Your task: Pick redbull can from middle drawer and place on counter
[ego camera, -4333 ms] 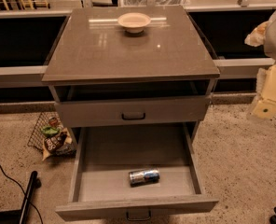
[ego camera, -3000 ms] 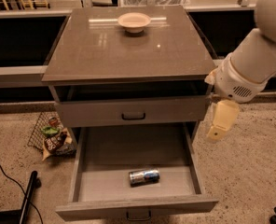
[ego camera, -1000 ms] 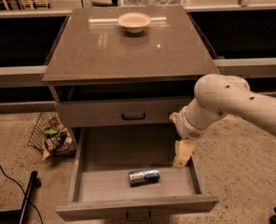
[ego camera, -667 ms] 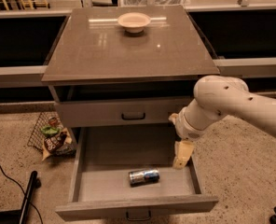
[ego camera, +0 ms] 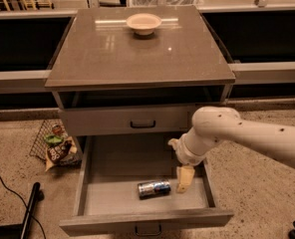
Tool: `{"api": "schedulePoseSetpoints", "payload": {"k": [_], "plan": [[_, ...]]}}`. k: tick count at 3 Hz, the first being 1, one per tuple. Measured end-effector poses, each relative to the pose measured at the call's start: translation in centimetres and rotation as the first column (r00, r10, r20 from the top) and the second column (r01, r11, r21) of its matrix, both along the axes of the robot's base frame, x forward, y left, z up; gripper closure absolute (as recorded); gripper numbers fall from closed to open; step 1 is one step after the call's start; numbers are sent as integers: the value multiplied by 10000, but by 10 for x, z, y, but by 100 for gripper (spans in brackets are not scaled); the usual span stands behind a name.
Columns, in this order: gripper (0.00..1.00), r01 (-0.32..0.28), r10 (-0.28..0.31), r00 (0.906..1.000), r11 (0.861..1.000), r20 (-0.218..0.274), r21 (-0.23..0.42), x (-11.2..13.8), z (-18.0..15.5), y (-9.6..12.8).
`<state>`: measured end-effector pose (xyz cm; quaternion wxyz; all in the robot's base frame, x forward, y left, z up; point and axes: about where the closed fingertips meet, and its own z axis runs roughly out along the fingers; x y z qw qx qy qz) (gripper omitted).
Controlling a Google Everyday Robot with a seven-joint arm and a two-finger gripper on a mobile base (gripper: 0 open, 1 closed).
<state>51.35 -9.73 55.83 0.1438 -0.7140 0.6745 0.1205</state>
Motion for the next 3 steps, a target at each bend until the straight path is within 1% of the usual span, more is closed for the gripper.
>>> {"api": "schedulePoseSetpoints", "payload": {"k": [1, 2, 3], "plan": [[0, -232, 232, 9997, 9992, -15, 331, 7, -44, 11], [0, -400, 404, 9992, 9972, -56, 628, 13, -81, 19], [0, -562, 573, 9983, 9946, -101, 875, 21, -104, 26]]}}
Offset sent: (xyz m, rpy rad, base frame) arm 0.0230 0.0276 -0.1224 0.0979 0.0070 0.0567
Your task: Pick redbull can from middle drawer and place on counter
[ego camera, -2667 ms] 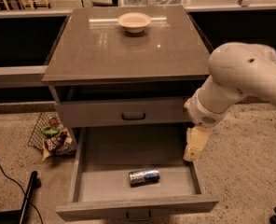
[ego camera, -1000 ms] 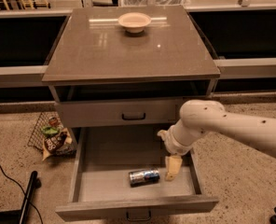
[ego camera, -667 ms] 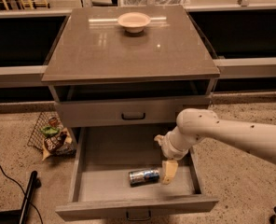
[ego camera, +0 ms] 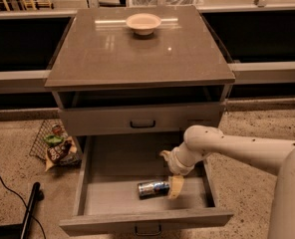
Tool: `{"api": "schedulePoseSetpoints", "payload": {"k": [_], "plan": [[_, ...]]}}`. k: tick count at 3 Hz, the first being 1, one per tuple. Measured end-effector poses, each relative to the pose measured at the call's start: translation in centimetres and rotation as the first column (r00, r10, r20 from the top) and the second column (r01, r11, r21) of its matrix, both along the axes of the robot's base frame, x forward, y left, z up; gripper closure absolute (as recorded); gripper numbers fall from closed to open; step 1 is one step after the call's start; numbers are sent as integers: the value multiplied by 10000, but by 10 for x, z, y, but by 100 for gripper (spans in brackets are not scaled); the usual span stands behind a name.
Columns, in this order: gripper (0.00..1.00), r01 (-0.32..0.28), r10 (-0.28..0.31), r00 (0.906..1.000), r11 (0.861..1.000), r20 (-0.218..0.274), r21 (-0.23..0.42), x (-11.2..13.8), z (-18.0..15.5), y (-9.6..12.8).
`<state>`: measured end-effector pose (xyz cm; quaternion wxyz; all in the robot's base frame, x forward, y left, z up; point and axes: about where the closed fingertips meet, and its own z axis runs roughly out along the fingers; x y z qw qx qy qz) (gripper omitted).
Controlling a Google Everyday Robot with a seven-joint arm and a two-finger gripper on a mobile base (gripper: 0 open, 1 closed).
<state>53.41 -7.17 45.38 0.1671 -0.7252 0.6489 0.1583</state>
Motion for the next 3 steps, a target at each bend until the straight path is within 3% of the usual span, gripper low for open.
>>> {"api": "schedulePoseSetpoints", "payload": {"k": [1, 3], "plan": [[0, -204, 206, 9998, 9981, -28, 581, 7, -27, 15], [0, 30, -23, 9999, 9984, -107, 573, 7, -40, 17]]}}
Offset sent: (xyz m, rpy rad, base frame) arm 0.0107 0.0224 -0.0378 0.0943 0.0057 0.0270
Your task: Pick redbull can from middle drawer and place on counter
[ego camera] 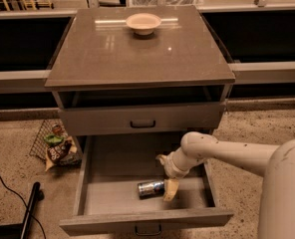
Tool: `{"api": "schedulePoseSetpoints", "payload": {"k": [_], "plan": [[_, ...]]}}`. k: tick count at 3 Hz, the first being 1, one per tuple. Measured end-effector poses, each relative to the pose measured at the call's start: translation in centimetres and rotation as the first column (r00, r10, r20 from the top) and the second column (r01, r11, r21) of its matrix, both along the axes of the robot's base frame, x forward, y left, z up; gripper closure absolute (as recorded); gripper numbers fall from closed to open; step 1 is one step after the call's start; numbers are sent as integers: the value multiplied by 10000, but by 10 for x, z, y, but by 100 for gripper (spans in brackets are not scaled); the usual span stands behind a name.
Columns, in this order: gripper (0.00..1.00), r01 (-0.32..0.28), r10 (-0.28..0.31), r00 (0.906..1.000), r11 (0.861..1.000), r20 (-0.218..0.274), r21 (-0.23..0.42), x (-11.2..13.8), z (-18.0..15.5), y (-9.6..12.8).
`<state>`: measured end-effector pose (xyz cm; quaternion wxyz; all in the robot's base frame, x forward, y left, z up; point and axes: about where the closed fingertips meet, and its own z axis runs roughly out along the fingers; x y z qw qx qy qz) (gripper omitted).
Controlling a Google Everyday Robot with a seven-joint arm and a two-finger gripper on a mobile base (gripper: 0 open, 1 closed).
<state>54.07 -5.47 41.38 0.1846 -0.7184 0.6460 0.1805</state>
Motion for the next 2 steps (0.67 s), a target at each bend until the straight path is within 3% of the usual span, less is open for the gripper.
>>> {"api": "schedulePoseSetpoints", "payload": {"k": [2], "plan": [[0, 264, -265, 9996, 9996, -42, -54, 8, -48, 14]]}}
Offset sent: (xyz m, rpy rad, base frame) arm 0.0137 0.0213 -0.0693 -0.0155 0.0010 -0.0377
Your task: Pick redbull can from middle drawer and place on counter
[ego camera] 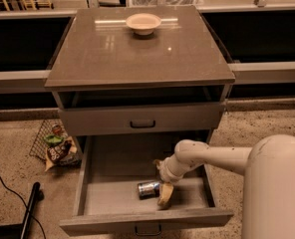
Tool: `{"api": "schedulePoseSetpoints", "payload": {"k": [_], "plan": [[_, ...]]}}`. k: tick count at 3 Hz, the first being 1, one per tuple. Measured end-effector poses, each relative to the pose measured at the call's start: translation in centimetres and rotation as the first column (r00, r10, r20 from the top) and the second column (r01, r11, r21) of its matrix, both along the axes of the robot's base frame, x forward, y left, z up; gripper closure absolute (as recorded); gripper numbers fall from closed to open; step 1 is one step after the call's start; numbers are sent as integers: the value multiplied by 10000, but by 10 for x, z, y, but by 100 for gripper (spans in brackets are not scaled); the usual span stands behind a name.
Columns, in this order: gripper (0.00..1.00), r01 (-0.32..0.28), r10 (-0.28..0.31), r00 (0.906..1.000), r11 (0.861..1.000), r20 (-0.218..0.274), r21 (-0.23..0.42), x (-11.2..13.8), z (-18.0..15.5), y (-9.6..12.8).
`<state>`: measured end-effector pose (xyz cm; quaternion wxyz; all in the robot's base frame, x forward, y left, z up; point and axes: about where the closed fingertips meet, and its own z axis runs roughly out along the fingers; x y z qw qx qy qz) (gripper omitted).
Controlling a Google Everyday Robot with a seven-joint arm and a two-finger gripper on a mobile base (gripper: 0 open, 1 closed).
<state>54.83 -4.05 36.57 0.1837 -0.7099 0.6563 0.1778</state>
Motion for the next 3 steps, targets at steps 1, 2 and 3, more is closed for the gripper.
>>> {"api": "schedulePoseSetpoints", "payload": {"k": [1, 2, 3], "plan": [[19, 27, -26, 10000, 10000, 63, -11, 1, -9, 5], [42, 34, -34, 9997, 10000, 241, 7, 1, -7, 6], [65, 31, -31, 9989, 10000, 478, 1, 1, 1, 3]]}}
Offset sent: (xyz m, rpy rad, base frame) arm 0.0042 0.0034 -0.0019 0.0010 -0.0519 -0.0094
